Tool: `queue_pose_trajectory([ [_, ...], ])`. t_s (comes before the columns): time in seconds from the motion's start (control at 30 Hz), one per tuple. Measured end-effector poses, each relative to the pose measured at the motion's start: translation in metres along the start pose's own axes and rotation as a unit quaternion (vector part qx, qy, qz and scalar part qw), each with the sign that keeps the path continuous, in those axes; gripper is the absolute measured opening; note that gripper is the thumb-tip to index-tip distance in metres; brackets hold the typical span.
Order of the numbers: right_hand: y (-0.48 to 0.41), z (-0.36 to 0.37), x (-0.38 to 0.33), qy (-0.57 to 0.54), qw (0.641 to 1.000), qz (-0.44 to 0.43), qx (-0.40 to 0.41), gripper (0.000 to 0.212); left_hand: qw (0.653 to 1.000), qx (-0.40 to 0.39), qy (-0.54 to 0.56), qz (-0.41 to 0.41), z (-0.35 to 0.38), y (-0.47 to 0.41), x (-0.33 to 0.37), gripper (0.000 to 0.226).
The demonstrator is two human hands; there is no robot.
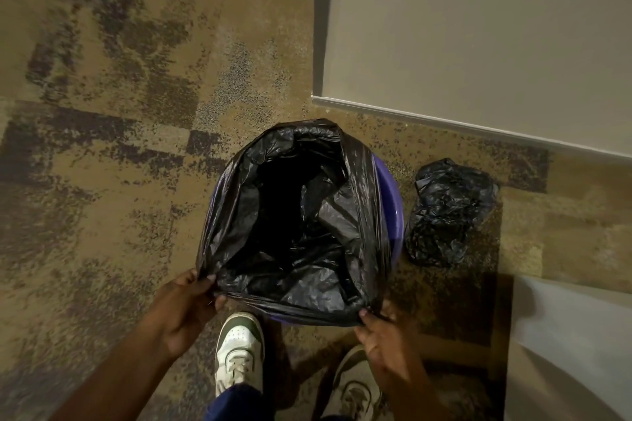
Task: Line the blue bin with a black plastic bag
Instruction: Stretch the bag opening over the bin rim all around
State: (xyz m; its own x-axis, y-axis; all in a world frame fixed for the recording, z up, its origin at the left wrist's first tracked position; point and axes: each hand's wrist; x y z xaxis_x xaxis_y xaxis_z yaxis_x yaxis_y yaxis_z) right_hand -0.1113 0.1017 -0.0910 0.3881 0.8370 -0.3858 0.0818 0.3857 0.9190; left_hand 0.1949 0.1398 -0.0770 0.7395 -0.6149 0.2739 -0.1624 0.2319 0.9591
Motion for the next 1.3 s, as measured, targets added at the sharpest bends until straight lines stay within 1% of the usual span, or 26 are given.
queue_pose_trajectory([
  [0.1,-0.009,0.002,0.008,-0.048,0.998,0.007,0.029,0.025,0.998,-0.053,0.000,0.021,0.000,-0.011,0.005,0.025],
  [0.2,-0.020,0.015,0.006,-0.017,0.998,0.001,0.054,0.030,0.995,-0.087,-0.021,0.036,0.001,-0.021,0.011,0.026],
  [0.27,-0.026,0.018,0.001,-0.024,0.994,0.038,0.101,0.029,0.992,-0.112,-0.041,0.029,0.001,-0.024,0.010,0.028],
  [0.3,-0.028,0.016,0.001,-0.038,0.990,0.075,0.114,0.023,0.991,-0.124,-0.047,0.024,-0.001,-0.025,0.008,0.029],
  [0.33,-0.029,0.017,0.002,-0.081,0.985,0.117,0.099,0.017,0.990,-0.133,-0.048,0.019,-0.003,-0.026,0.005,0.031],
  [0.4,-0.029,0.021,0.006,-0.150,0.974,0.152,0.079,0.016,0.989,-0.142,-0.043,0.017,-0.009,-0.028,0.003,0.034],
  [0.47,-0.031,0.026,0.009,-0.101,0.984,0.107,0.098,0.024,0.990,-0.132,-0.046,0.024,-0.016,-0.034,0.002,0.041],
  [0.53,-0.030,0.029,0.012,-0.054,0.991,0.027,0.123,0.033,0.989,-0.104,-0.097,0.042,-0.019,-0.038,0.001,0.050],
  [0.6,-0.028,0.025,0.015,-0.018,0.995,-0.021,0.095,0.033,0.982,-0.067,-0.162,0.074,-0.022,-0.042,-0.002,0.050],
  [0.67,-0.027,0.020,0.020,0.008,0.997,-0.031,0.073,0.035,0.977,-0.038,-0.184,0.095,-0.026,-0.045,-0.004,0.046],
  [0.73,-0.027,0.019,0.021,0.026,0.996,-0.028,0.078,0.035,0.977,-0.040,-0.183,0.100,-0.029,-0.046,-0.004,0.044],
  [0.8,-0.028,0.021,0.019,0.044,0.995,-0.028,0.084,0.028,0.979,-0.077,-0.159,0.101,-0.027,-0.046,-0.001,0.040],
  [0.83,-0.028,0.022,0.015,0.019,0.995,-0.029,0.090,0.023,0.980,-0.099,-0.138,0.104,-0.024,-0.044,0.003,0.035],
  [0.87,-0.029,0.022,0.012,-0.040,0.994,-0.027,0.101,0.024,0.980,-0.113,-0.119,0.109,-0.019,-0.042,0.007,0.031],
  [0.9,-0.026,0.024,0.005,-0.077,0.990,-0.027,0.114,0.029,0.981,-0.115,-0.104,0.115,-0.013,-0.038,0.014,0.031],
  [0.93,-0.023,0.025,-0.005,-0.096,0.988,-0.038,0.115,0.029,0.982,-0.104,-0.095,0.126,-0.005,-0.033,0.021,0.032],
  [0.97,-0.016,0.029,-0.015,-0.068,0.987,-0.065,0.132,0.020,0.981,-0.084,-0.098,0.147,0.003,-0.028,0.030,0.033],
  [1.0,-0.008,0.032,-0.024,-0.006,0.980,-0.116,0.163,0.014,0.976,-0.057,-0.114,0.179,0.011,-0.023,0.040,0.034],
  [1.03,0.000,0.034,-0.034,0.063,0.957,-0.188,0.210,0.025,0.966,-0.028,-0.139,0.216,0.020,-0.019,0.050,0.037],
  [1.07,0.009,0.038,-0.043,0.121,0.921,-0.276,0.247,0.036,0.951,-0.002,-0.175,0.253,0.028,-0.016,0.059,0.042],
  [1.1,0.018,0.043,-0.053,0.171,0.874,-0.373,0.258,0.043,0.931,0.017,-0.221,0.291,0.037,-0.013,0.069,0.048],
  [1.17,0.032,0.057,-0.067,0.293,0.767,-0.528,0.216,0.046,0.875,0.036,-0.322,0.360,0.058,-0.011,0.087,0.060],
  [1.2,0.038,0.069,-0.070,0.353,0.718,-0.570,0.185,0.042,0.847,0.051,-0.363,0.386,0.069,-0.013,0.094,0.063],
  [1.23,0.041,0.082,-0.071,0.416,0.680,-0.582,0.161,0.039,0.822,0.072,-0.392,0.407,0.080,-0.015,0.100,0.064],
  [1.27,0.041,0.094,-0.070,0.484,0.643,-0.573,0.154,0.048,0.803,0.094,-0.411,0.421,0.091,-0.018,0.104,0.064],
  [1.3,0.041,0.106,-0.068,0.551,0.606,-0.554,0.152,0.063,0.792,0.111,-0.420,0.429,0.101,-0.021,0.107,0.062],
])
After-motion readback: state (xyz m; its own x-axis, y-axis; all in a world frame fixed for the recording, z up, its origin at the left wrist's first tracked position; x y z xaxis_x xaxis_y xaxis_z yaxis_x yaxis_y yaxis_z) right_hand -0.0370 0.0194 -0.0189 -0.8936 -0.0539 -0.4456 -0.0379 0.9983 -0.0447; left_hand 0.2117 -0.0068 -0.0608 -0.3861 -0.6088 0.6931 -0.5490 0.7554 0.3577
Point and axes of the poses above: each hand's wrist, its own y-axis away from the middle knuckle, its own z-axis out of the palm, x = y × z, and after that the axes turned 5 degrees about -z, right-handed
